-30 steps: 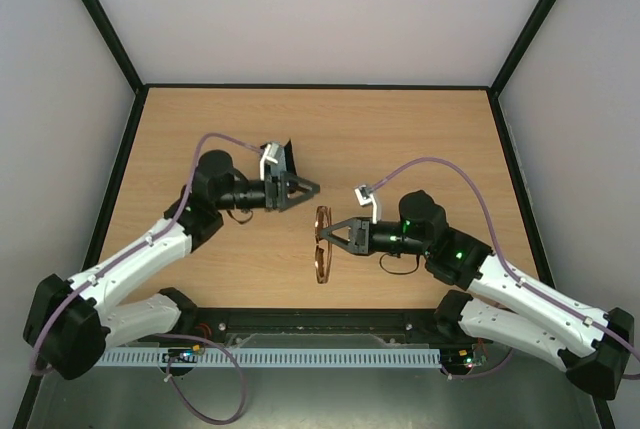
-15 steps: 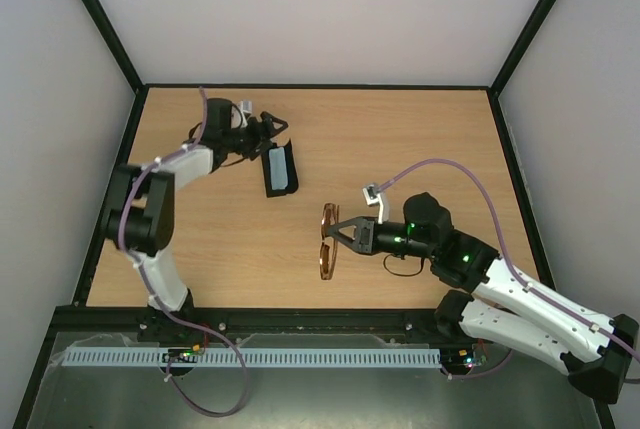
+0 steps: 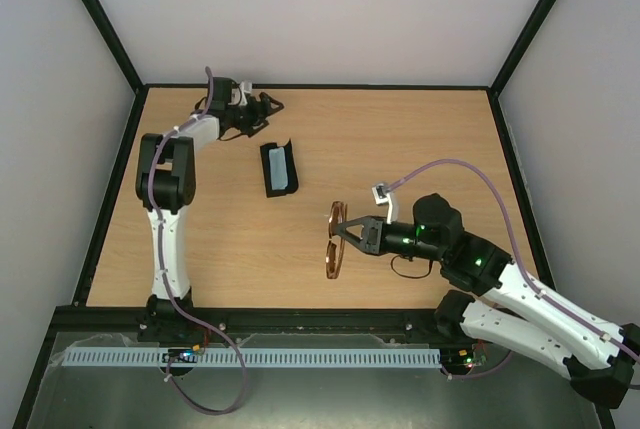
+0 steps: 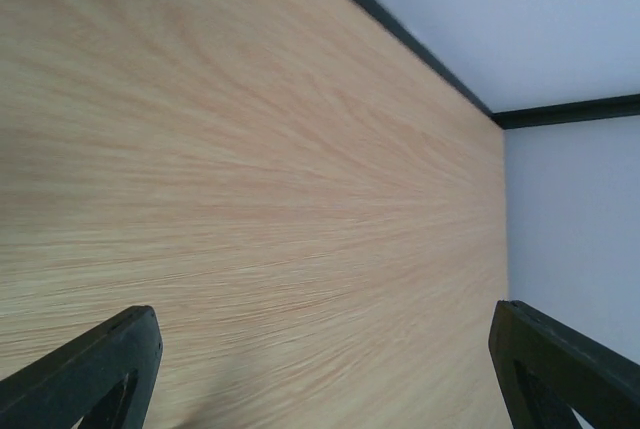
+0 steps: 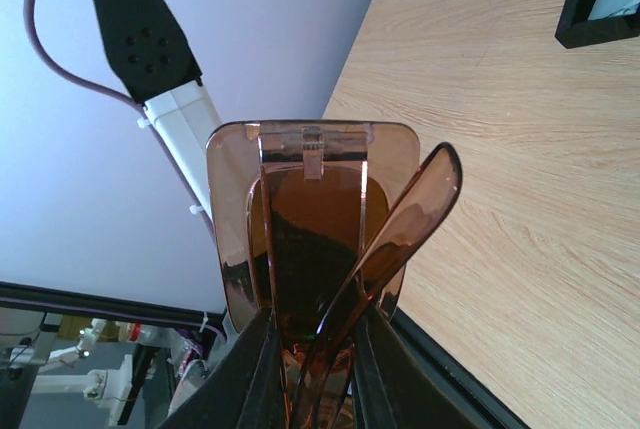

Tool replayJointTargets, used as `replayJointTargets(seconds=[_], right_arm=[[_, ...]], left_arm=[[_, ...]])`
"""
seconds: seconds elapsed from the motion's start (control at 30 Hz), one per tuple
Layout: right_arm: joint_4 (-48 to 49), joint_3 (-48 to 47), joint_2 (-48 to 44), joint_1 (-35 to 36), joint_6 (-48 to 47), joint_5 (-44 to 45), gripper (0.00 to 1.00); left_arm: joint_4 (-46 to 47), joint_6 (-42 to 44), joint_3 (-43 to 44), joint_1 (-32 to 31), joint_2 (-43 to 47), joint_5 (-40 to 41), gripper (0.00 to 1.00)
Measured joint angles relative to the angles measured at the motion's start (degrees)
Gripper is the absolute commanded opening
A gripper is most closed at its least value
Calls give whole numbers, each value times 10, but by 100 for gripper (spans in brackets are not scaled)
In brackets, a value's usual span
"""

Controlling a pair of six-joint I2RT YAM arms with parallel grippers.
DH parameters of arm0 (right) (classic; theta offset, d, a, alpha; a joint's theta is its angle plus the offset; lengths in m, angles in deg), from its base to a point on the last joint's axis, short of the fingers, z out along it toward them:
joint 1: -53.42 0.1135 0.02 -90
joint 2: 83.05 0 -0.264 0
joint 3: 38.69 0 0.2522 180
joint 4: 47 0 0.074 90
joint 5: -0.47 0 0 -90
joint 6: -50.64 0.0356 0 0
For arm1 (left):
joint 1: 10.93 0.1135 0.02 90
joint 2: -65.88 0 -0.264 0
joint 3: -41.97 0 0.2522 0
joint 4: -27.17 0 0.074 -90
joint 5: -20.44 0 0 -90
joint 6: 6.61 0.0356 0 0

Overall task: Organize the sunglasses
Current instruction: Move the sunglasses case at the center of the board.

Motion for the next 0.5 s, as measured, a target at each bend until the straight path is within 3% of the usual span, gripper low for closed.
replayJointTargets(seconds=[0.3,0.5], right_arm=[[-17,0,-15,0,1,6,10],[-19,0,-22,0,5,6,10]], left_arm=[[-115,39,75,19,-76,-9,91],[-112,59,37,13,-55,-18,90]])
